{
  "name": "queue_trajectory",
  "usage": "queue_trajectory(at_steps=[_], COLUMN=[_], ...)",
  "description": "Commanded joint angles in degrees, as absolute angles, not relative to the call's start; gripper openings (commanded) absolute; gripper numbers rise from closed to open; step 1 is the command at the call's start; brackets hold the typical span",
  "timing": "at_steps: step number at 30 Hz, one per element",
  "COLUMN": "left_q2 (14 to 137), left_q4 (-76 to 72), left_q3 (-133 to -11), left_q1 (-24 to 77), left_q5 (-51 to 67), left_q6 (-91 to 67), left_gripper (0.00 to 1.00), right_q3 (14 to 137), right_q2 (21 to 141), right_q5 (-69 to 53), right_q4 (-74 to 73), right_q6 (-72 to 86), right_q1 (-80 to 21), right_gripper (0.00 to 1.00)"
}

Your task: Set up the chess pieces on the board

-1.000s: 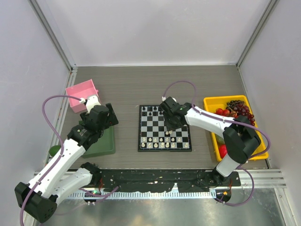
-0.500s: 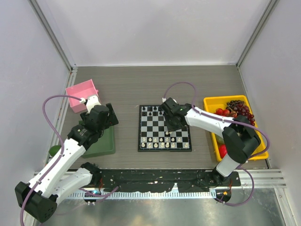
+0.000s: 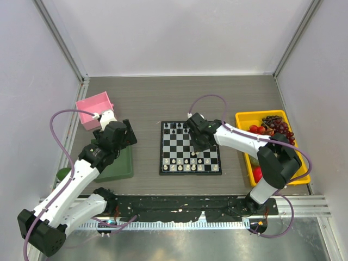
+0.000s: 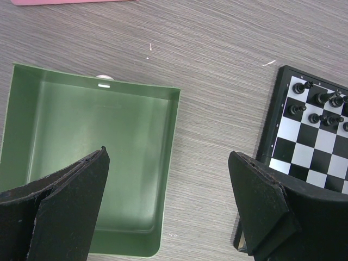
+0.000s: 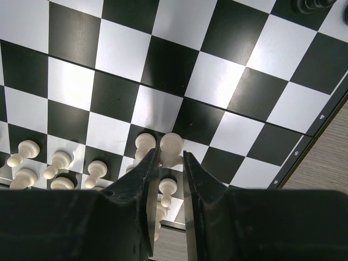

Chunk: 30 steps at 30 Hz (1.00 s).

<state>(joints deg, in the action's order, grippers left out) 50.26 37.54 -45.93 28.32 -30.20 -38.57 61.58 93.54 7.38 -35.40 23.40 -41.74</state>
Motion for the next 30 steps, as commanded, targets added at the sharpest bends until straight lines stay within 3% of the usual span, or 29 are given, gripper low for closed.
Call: queue_trajectory(at_steps=[1, 15, 19, 23, 26, 30], left_q2=[50.01, 49.31, 49.83, 50.27, 50.36, 50.36], left_q4=[36.12, 36.12, 35.95, 36.12, 36.12, 36.12], left_q3=[-46.85, -46.76, -46.76, -46.93, -46.93, -46.93], left_q1=[27.95, 27.95, 27.95, 27.95, 27.95, 27.95], left_q5=[-31.38, -30.94, -31.11, -31.11, -31.29, -31.46], left_q6=[-38.67, -39.02, -38.76, -38.67, -38.67, -38.67], left_gripper=[0.99, 0.99, 0.99, 0.99, 0.99, 0.99], right_q3=[61.61, 60.38, 60.64, 61.26, 61.87, 62.31], right_q2=[91.05, 91.67, 91.85, 92.28, 92.46, 92.81], right_q5=[8.96, 7.47, 7.56, 7.38, 7.21, 7.21], right_q4=[-35.16, -33.57, -33.75, -33.84, -33.84, -34.27], right_q6=[23.20, 23.03, 22.59, 22.06, 21.27, 20.30], right_q1=[-41.13, -40.17, -40.17, -40.08, -40.17, -40.17], right_gripper=[0.16, 0.19, 0.32, 0.38, 0.38, 0.31])
